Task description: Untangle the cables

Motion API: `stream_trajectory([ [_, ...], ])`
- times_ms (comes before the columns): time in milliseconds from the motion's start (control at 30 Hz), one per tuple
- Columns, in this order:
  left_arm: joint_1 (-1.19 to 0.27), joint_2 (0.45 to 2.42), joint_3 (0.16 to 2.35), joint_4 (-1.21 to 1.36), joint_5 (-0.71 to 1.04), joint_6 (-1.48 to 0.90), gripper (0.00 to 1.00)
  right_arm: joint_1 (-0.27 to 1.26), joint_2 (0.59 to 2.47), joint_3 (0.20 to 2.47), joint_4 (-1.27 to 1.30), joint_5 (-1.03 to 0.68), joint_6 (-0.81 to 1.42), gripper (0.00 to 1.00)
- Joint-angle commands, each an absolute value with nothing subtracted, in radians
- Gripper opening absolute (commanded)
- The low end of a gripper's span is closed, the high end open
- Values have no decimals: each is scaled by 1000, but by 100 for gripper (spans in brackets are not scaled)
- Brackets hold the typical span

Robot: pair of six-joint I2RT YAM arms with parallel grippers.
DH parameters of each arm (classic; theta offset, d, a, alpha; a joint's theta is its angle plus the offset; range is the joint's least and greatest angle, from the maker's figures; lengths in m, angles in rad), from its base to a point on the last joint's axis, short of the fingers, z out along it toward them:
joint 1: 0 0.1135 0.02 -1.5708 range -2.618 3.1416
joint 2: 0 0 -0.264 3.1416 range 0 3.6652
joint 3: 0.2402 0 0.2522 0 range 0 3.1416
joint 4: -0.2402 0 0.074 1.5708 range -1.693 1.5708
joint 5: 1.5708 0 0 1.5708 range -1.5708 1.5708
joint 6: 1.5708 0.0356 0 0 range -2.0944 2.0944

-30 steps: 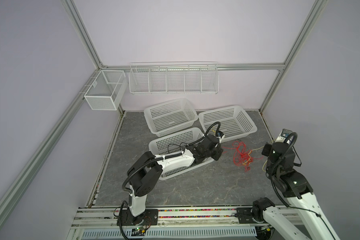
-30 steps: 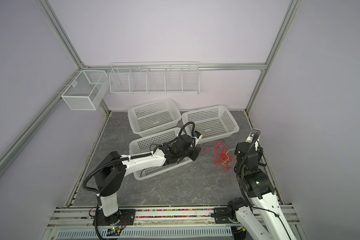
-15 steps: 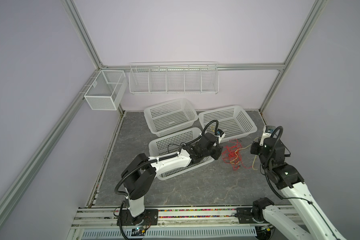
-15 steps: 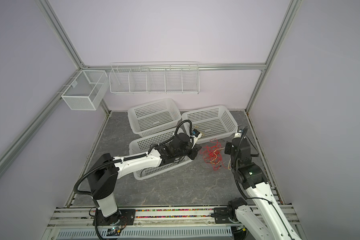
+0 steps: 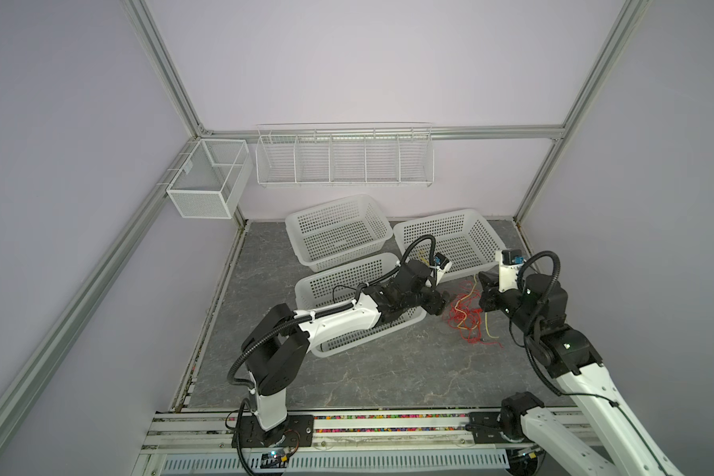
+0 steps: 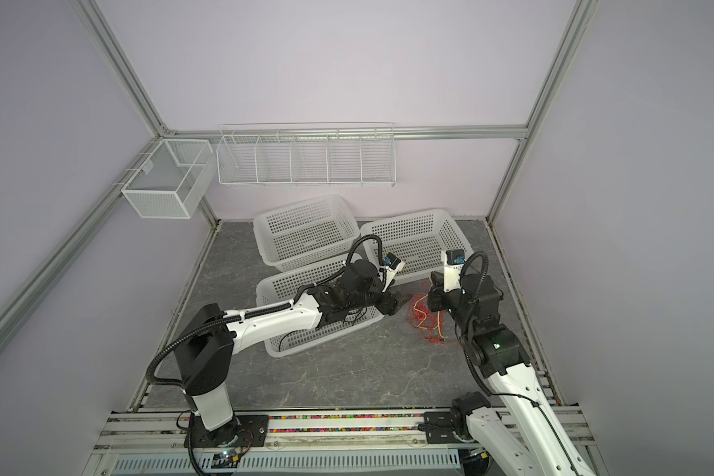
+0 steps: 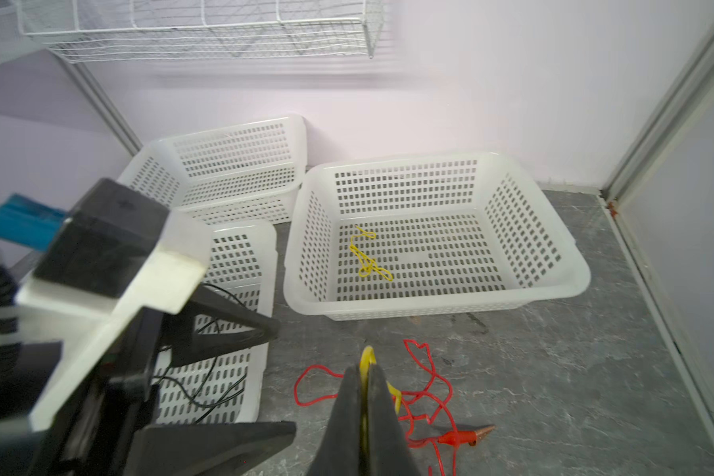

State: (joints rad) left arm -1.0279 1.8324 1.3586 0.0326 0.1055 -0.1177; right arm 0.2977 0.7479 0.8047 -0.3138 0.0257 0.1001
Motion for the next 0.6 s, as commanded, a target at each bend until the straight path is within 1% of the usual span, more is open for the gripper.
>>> stream_trajectory([
  [0,-1028,1879,1417,79,147,-97,73,293,734,792,-242,-90,83,6],
  [300,-1028,1960,1478,99,171,-115,72,293,731,795,-222,-162,102,6],
  [367,-1028,1966,1483,102,176,-115,69,294,726,793,-211,-176,111,6],
  [400,-1028,1969,1484,103,174,-116,66,294,726,793,-207,-182,114,6],
  [433,-1028,1973,1486,103,172,-117,59,294,724,792,-203,-185,118,6],
  [567,-1028,1976,1491,108,172,-120,22,295,726,787,-200,-192,133,6],
])
